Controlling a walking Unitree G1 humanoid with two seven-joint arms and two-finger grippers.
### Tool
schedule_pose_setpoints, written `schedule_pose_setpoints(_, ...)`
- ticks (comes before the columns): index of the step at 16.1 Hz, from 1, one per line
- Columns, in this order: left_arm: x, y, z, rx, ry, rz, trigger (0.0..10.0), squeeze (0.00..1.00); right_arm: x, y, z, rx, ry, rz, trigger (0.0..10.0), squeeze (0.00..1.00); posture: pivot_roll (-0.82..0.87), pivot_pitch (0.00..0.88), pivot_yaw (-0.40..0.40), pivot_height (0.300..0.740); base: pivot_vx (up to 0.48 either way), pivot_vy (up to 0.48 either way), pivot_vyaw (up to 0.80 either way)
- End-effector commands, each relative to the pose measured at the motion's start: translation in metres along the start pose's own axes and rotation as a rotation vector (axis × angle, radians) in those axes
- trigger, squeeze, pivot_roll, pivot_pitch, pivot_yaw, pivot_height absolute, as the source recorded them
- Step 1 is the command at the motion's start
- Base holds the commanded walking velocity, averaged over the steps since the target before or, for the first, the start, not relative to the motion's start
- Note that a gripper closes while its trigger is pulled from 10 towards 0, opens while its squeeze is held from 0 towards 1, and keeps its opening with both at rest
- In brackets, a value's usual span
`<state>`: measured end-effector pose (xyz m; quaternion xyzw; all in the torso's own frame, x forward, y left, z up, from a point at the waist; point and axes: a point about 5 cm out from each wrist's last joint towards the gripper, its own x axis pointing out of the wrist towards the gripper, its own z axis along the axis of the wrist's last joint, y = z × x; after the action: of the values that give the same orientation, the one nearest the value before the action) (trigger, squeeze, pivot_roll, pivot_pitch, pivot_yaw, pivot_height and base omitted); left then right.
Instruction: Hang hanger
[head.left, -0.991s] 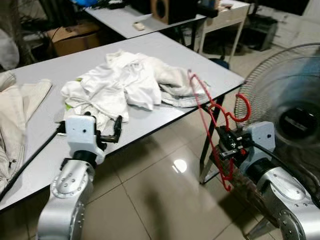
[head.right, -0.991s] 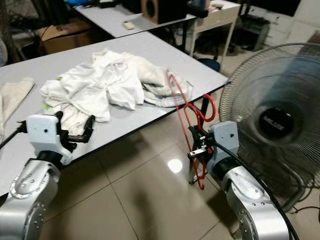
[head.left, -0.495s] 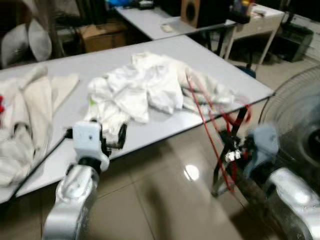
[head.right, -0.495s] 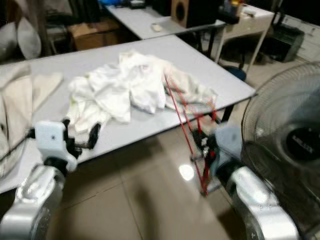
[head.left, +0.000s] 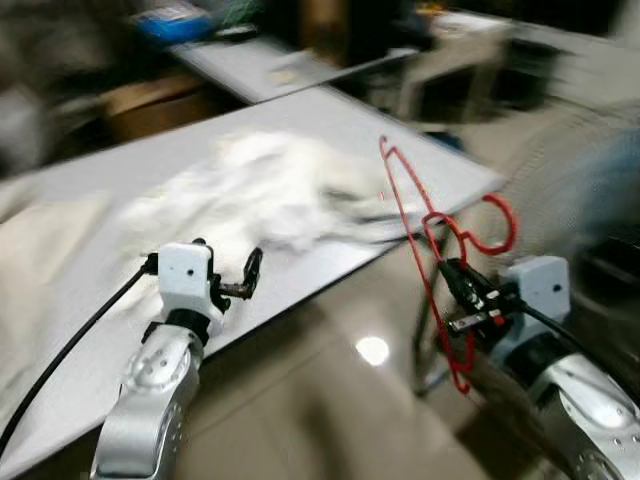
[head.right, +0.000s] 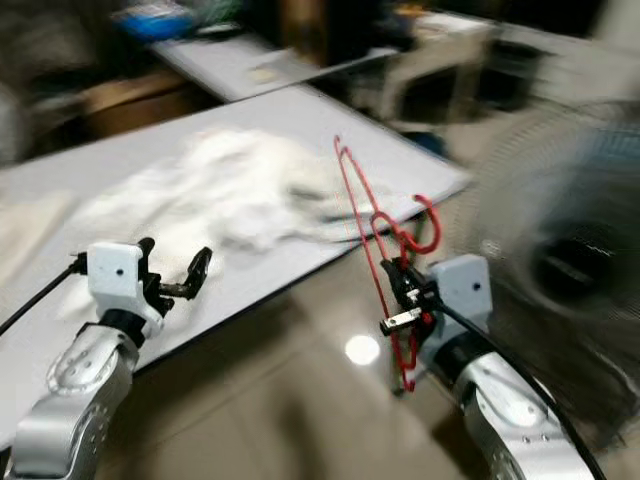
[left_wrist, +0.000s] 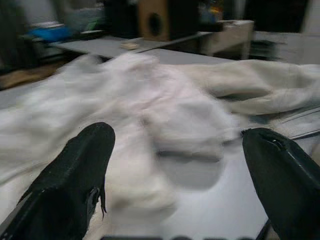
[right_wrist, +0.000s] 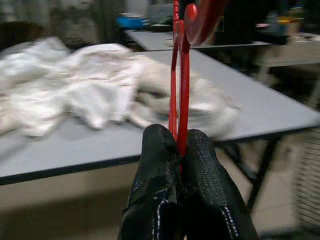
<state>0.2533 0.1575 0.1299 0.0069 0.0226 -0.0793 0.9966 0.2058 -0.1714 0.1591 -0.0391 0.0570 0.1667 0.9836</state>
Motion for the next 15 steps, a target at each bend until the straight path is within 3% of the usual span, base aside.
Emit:
schedule_pose_setpoints(1, 0.003, -0.002, 0.000, 0.000, -0.012, -0.018, 10.0, 1.00, 0.003, -0.006, 0.000, -0.013, 0.003, -0.020, 10.0, 0.00, -0.27, 0.000, 0.112, 0.740, 0.371, 0.000, 0.00)
schedule_pose_setpoints(3, 0.009, 0.008, -0.002, -0.003, 0.007, 0.055, 10.0, 1.00, 0.000, -0.011, 0.000, -0.015, 0.003, -0.034, 10.0, 0.00, -0.26, 0.000, 0.116, 0.740, 0.292, 0.000, 0.00)
schedule_pose_setpoints(4, 0.011, 0.019, -0.004, 0.004, 0.027, 0.102, 10.0, 0.78, 0.002, -0.010, -0.003, -0.023, 0.010, -0.032, 10.0, 0.00, -0.26, 0.000, 0.125, 0.740, 0.000, 0.000, 0.00)
schedule_pose_setpoints(5, 0.013, 0.033, -0.008, 0.046, 0.070, 0.148, 10.0, 0.00, 0.003, -0.008, -0.004, -0.022, 0.012, -0.019, 10.0, 0.00, -0.26, 0.000, 0.129, 0.740, 0.000, 0.000, 0.00)
schedule_pose_setpoints(8, 0.014, 0.050, -0.015, 0.138, 0.157, 0.172, 10.0, 0.00, 0.005, -0.003, -0.005, -0.013, 0.018, 0.018, 10.0, 0.00, -0.25, 0.000, 0.132, 0.740, 0.000, 0.000, 0.00)
schedule_pose_setpoints(9, 0.014, 0.066, -0.021, 0.175, 0.237, 0.179, 7.7, 0.00, 0.008, 0.002, -0.007, -0.007, 0.029, 0.061, 10.0, 0.00, -0.24, 0.000, 0.139, 0.740, 0.000, 0.000, 0.00)
schedule_pose_setpoints(11, 0.012, 0.078, -0.023, 0.196, 0.281, 0.197, 4.7, 0.00, 0.010, 0.006, -0.008, -0.010, 0.038, 0.105, 10.0, 0.00, -0.23, 0.000, 0.141, 0.740, 0.000, 0.000, 0.00)
schedule_pose_setpoints(12, 0.011, 0.090, -0.025, 0.188, 0.314, 0.218, 0.0, 0.00, 0.013, 0.010, -0.009, -0.034, 0.046, 0.153, 10.0, 0.00, -0.22, 0.000, 0.136, 0.740, 0.000, 0.000, 0.00)
schedule_pose_setpoints(15, 0.004, 0.100, -0.039, 0.161, 0.393, 0.228, 0.0, 0.00, 0.019, 0.010, -0.009, -0.051, 0.050, 0.199, 10.0, 0.00, -0.20, 0.000, 0.116, 0.740, 0.000, 0.000, 0.00)
